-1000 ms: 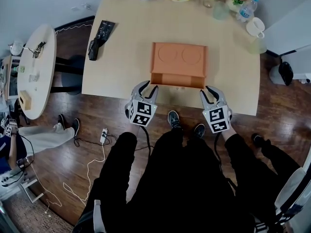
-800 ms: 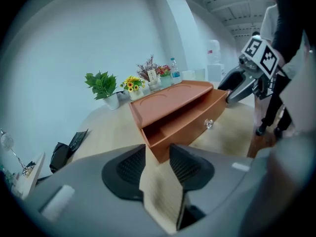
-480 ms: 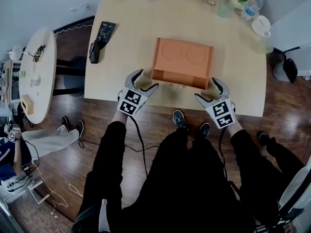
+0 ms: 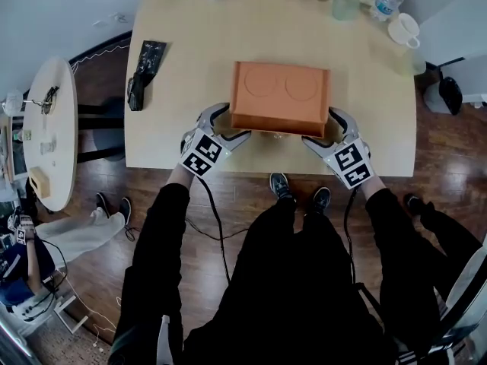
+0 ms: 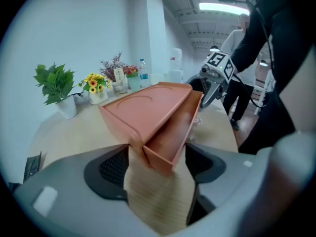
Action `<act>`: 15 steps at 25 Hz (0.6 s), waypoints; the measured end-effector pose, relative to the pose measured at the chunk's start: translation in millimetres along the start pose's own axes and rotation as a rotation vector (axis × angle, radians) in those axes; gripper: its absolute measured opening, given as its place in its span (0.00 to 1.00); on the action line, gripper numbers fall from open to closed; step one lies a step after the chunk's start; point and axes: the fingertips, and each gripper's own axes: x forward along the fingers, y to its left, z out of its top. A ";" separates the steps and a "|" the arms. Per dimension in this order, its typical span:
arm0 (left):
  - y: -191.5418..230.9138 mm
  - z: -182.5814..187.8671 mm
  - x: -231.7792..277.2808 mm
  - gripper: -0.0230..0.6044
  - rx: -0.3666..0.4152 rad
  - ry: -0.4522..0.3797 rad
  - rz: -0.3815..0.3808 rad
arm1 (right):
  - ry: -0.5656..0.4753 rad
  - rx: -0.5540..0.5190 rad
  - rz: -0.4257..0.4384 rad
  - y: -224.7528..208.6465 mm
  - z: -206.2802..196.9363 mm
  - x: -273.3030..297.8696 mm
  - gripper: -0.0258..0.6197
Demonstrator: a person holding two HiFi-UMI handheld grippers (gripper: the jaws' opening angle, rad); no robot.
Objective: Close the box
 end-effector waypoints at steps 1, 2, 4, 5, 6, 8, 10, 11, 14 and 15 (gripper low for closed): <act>5.0 0.2 -1.5 0.54 -0.016 -0.011 0.022 | -0.007 0.008 -0.019 -4.4 1.3 -1.3 0.64; 10.5 -0.3 -2.9 0.45 -0.029 -0.016 0.049 | -0.012 0.016 -0.041 -9.2 2.0 -2.9 0.56; 19.1 -1.2 -4.6 0.29 -0.041 -0.018 0.095 | -0.017 0.022 -0.077 -16.5 2.0 -5.2 0.42; 21.0 -1.2 -4.8 0.29 -0.041 -0.018 0.106 | -0.016 0.019 -0.083 -18.1 1.9 -5.6 0.41; 21.8 -0.8 -4.7 0.29 -0.043 -0.021 0.110 | -0.015 0.017 -0.084 -18.6 1.9 -5.6 0.41; 21.8 0.1 -4.4 0.28 -0.051 -0.031 0.117 | -0.018 0.017 -0.087 -18.8 2.1 -5.5 0.40; 21.7 -0.6 -4.0 0.28 -0.065 -0.033 0.128 | -0.020 0.020 -0.095 -19.1 1.9 -5.0 0.40; 21.5 -1.6 -3.7 0.29 -0.073 -0.033 0.134 | -0.019 0.019 -0.100 -19.0 1.6 -4.8 0.40; 21.5 -4.6 -6.9 0.29 -0.118 -0.029 0.165 | -0.022 0.038 -0.103 -17.3 2.9 -9.8 0.41; 21.3 -2.7 -11.6 0.29 -0.143 -0.040 0.182 | -0.034 0.057 -0.101 -16.5 5.7 -15.7 0.42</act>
